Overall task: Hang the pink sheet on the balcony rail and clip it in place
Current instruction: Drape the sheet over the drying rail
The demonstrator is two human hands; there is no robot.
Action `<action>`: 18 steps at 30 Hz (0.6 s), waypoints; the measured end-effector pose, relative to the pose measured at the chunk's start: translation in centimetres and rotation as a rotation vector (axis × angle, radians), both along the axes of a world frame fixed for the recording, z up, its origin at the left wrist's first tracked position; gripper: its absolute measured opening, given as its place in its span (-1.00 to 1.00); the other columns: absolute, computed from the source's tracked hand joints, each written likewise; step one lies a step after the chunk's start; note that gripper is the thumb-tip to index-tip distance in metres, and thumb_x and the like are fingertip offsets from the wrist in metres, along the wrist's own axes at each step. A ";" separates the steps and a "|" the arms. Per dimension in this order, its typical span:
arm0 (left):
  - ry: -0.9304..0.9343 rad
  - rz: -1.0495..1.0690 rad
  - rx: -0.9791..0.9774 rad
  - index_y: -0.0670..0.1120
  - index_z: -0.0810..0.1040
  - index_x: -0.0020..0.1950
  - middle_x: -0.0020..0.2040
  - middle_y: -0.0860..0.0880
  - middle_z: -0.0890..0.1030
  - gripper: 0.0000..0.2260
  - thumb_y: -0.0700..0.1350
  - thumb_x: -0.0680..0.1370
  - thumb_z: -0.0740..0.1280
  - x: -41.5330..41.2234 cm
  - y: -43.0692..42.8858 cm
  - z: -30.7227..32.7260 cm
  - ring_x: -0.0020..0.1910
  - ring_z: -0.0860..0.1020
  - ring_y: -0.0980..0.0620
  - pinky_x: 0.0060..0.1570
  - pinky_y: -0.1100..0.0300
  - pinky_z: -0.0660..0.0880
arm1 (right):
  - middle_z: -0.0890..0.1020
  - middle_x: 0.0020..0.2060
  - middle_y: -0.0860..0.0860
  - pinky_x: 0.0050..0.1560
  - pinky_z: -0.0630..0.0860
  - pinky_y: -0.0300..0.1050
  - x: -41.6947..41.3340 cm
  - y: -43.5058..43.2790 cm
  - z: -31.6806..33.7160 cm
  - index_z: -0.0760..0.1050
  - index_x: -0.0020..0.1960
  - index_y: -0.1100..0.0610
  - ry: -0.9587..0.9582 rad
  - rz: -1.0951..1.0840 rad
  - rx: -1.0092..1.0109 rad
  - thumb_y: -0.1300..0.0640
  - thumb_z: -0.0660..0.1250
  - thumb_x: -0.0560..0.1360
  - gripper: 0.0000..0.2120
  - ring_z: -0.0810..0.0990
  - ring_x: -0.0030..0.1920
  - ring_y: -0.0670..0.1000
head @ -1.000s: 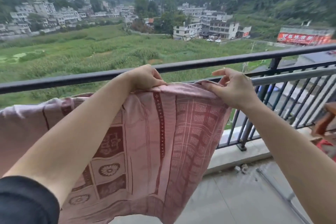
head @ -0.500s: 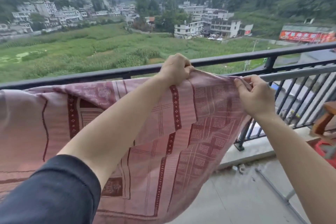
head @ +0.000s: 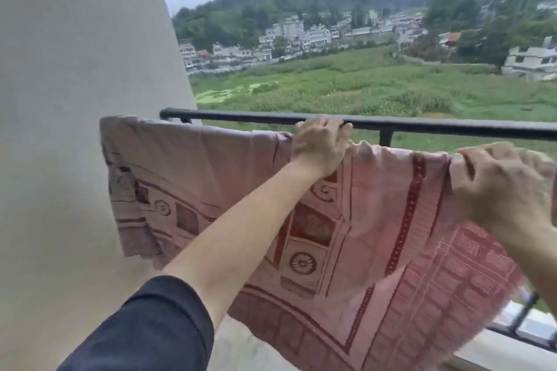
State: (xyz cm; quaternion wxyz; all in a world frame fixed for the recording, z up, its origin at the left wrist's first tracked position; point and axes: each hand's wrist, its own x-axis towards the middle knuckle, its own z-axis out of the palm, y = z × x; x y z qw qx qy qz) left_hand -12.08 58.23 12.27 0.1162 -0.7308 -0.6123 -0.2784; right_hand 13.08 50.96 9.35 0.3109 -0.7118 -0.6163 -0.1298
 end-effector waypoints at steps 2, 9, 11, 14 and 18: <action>0.042 0.184 -0.069 0.02 0.42 0.43 0.49 -0.12 0.34 -0.53 0.18 0.66 -0.04 -6.7 -0.6 -1.2 0.49 0.24 -0.11 0.47 -0.10 0.08 | 0.59 0.12 0.28 0.29 0.29 0.22 -3.9 1.2 -0.1 0.58 0.18 0.19 -0.035 0.080 0.011 -0.09 -0.02 0.60 -0.49 0.53 0.11 0.31; -0.106 0.422 -0.461 0.05 0.09 0.60 0.61 -0.05 0.04 -0.41 0.29 0.63 -0.16 -24.9 -3.8 -3.4 0.59 -0.10 -0.05 0.51 -0.20 -0.15 | 0.60 0.18 0.23 0.32 0.30 0.21 -18.8 5.0 0.6 0.51 0.30 0.14 -0.147 0.351 0.051 -0.13 0.10 0.62 -0.55 0.54 0.18 0.26; -0.154 0.461 -0.432 0.05 0.10 0.60 0.61 -0.04 0.07 -0.41 0.29 0.63 -0.14 -29.3 -4.5 -4.0 0.59 -0.09 -0.06 0.50 -0.21 -0.14 | 0.58 0.21 0.19 0.30 0.33 0.18 -23.2 6.4 1.0 0.47 0.35 0.11 -0.182 0.411 0.040 -0.15 0.09 0.62 -0.53 0.53 0.21 0.23; -0.184 0.481 -0.396 0.06 0.09 0.59 0.61 -0.05 0.05 -0.42 0.28 0.63 -0.09 -35.8 -4.4 -4.5 0.59 -0.07 -0.06 0.50 -0.19 -0.11 | 0.56 0.23 0.17 0.20 0.42 0.14 -30.4 8.8 1.6 0.44 0.36 0.12 -0.235 0.469 0.016 -0.16 0.10 0.61 -0.52 0.53 0.20 0.20; -0.214 0.472 -0.355 0.05 0.07 0.60 0.61 -0.06 0.03 -0.43 0.25 0.64 -0.01 -44.2 -3.7 -4.6 0.58 -0.03 -0.06 0.51 -0.15 -0.04 | 0.53 0.26 0.16 0.22 0.42 0.12 -41.1 12.1 2.6 0.40 0.40 0.10 -0.256 0.518 -0.057 -0.16 0.12 0.60 -0.51 0.50 0.25 0.20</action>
